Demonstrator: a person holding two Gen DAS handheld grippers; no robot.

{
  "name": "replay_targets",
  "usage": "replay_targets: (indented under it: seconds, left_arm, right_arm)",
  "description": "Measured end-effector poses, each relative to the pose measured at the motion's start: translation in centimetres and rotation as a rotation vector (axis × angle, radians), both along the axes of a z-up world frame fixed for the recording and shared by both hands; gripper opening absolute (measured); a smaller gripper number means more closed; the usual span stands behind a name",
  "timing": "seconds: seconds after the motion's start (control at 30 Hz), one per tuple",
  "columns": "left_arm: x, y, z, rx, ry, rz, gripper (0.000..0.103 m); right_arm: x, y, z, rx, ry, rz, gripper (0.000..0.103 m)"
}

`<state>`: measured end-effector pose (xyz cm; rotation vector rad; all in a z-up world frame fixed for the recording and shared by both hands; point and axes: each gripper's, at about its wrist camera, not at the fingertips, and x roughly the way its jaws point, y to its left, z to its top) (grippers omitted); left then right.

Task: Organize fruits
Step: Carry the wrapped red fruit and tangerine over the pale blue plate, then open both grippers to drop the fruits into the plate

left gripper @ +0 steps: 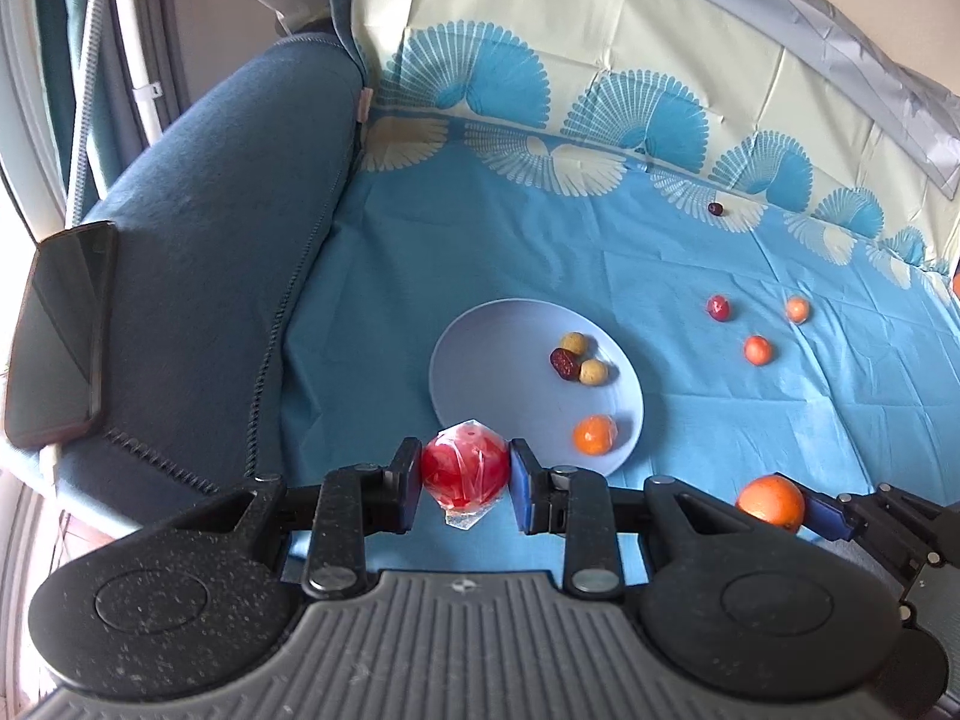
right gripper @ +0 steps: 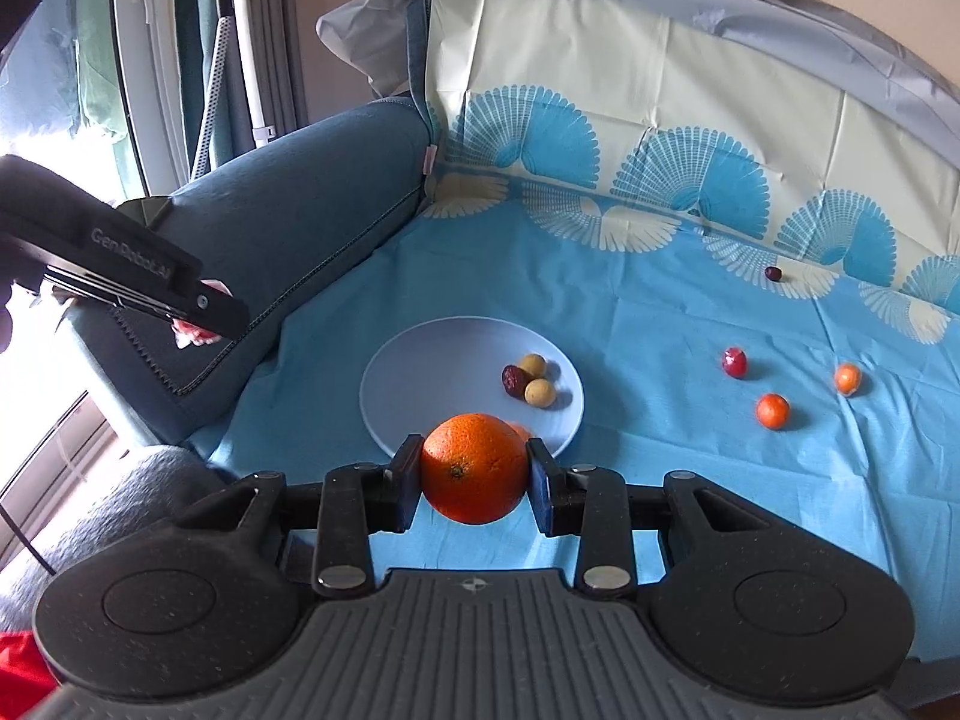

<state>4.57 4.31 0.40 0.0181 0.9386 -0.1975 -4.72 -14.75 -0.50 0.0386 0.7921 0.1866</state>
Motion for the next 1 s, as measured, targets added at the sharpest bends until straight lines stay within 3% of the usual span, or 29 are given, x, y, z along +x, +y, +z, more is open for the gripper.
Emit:
replay_targets:
  seconds: [0.23,0.57,0.9,0.97,1.0]
  left_arm:
    - [5.2,-2.0,-2.9,0.020,0.039,-0.021,0.033]
    - [12.9,-4.8,-9.1,0.081,0.098,-0.046,0.033]
    - [16.6,-6.2,-13.9,0.135,0.151,-0.076,0.034]
    - [16.7,-6.2,-14.0,0.136,0.154,-0.089,0.039]
    - [16.6,-6.1,-13.9,0.136,0.151,-0.093,0.060]
  right_arm:
    - [4.6,0.0,-2.5,-0.002,0.021,0.018,0.037]
    - [11.7,-0.8,-8.9,-0.026,0.102,0.020,0.037]
    - [15.9,-0.5,-13.7,-0.050,0.146,0.055,0.038]
    - [16.3,-0.5,-14.0,-0.034,0.161,0.058,0.040]
    - [16.3,-0.6,-14.0,-0.026,0.163,0.057,0.045]
